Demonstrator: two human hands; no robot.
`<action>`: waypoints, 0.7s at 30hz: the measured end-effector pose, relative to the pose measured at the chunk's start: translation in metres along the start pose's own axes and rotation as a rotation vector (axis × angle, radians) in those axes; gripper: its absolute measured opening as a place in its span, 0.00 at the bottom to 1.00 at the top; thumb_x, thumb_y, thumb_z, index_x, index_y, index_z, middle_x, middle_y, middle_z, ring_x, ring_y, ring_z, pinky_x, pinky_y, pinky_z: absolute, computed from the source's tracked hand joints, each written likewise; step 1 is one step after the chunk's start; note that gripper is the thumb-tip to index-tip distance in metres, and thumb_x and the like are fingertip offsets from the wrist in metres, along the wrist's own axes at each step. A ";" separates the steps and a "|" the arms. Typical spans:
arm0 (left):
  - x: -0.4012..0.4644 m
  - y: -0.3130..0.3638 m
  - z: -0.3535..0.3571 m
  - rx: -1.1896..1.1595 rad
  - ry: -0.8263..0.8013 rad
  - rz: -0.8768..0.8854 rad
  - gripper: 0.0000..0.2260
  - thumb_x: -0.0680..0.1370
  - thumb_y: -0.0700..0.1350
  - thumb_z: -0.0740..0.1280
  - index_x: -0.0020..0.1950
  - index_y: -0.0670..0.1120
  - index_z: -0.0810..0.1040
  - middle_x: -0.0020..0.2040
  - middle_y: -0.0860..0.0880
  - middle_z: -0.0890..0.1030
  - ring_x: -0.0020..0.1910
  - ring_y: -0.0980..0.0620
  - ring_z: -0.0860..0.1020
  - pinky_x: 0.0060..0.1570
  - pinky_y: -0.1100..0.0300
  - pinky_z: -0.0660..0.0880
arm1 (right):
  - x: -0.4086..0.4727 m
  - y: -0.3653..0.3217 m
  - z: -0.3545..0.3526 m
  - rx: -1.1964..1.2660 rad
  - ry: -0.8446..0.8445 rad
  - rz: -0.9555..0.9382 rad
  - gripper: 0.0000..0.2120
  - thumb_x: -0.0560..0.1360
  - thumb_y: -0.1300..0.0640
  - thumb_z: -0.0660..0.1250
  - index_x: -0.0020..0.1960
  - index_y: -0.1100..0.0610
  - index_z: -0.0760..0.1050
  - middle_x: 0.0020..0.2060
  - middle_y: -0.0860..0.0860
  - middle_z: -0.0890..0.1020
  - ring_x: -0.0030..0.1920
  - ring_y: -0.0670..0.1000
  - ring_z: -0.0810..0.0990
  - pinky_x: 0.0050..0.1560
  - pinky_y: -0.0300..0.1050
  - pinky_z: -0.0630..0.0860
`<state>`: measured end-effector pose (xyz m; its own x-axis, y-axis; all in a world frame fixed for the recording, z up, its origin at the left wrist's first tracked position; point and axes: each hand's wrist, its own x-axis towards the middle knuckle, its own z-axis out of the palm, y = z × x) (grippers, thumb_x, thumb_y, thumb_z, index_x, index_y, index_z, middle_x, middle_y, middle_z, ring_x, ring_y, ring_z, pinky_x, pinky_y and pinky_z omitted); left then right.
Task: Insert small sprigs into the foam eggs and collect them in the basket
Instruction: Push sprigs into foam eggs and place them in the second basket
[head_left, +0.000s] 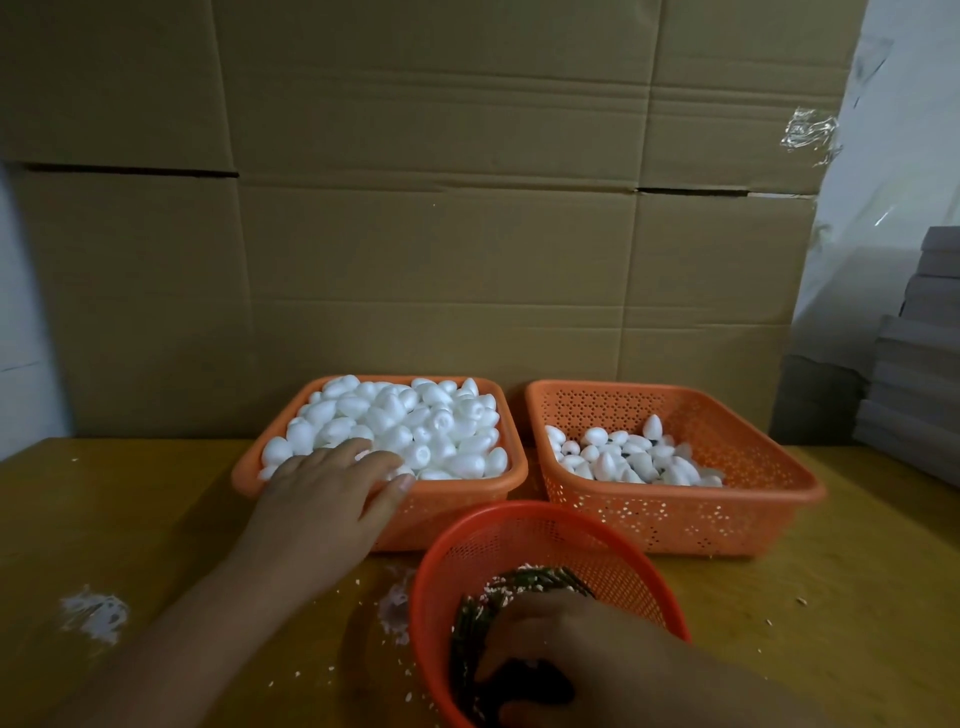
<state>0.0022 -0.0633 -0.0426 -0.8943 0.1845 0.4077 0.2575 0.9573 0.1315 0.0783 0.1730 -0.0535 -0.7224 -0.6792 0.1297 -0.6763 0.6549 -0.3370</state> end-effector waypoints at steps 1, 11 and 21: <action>0.000 0.000 0.001 0.014 -0.007 -0.014 0.26 0.79 0.67 0.45 0.67 0.60 0.74 0.69 0.56 0.73 0.67 0.53 0.72 0.63 0.55 0.64 | 0.001 0.001 0.002 0.000 -0.013 0.003 0.14 0.76 0.45 0.66 0.62 0.40 0.76 0.62 0.35 0.73 0.55 0.21 0.60 0.59 0.21 0.54; 0.001 -0.004 0.004 -0.132 0.097 -0.005 0.18 0.77 0.65 0.58 0.58 0.57 0.78 0.60 0.61 0.77 0.54 0.55 0.76 0.54 0.58 0.68 | 0.001 0.007 0.004 0.032 -0.045 0.014 0.16 0.74 0.45 0.68 0.62 0.40 0.75 0.60 0.29 0.68 0.54 0.18 0.58 0.53 0.15 0.52; 0.006 0.014 -0.009 -0.840 0.284 -0.099 0.12 0.74 0.37 0.72 0.46 0.55 0.78 0.48 0.58 0.81 0.41 0.62 0.80 0.40 0.75 0.71 | 0.000 0.001 0.002 0.035 -0.028 0.004 0.15 0.75 0.46 0.67 0.62 0.41 0.77 0.62 0.35 0.72 0.54 0.18 0.58 0.56 0.17 0.50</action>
<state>0.0039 -0.0511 -0.0305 -0.8309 -0.0599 0.5533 0.4667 0.4666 0.7513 0.0775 0.1730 -0.0559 -0.7205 -0.6858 0.1025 -0.6677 0.6462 -0.3697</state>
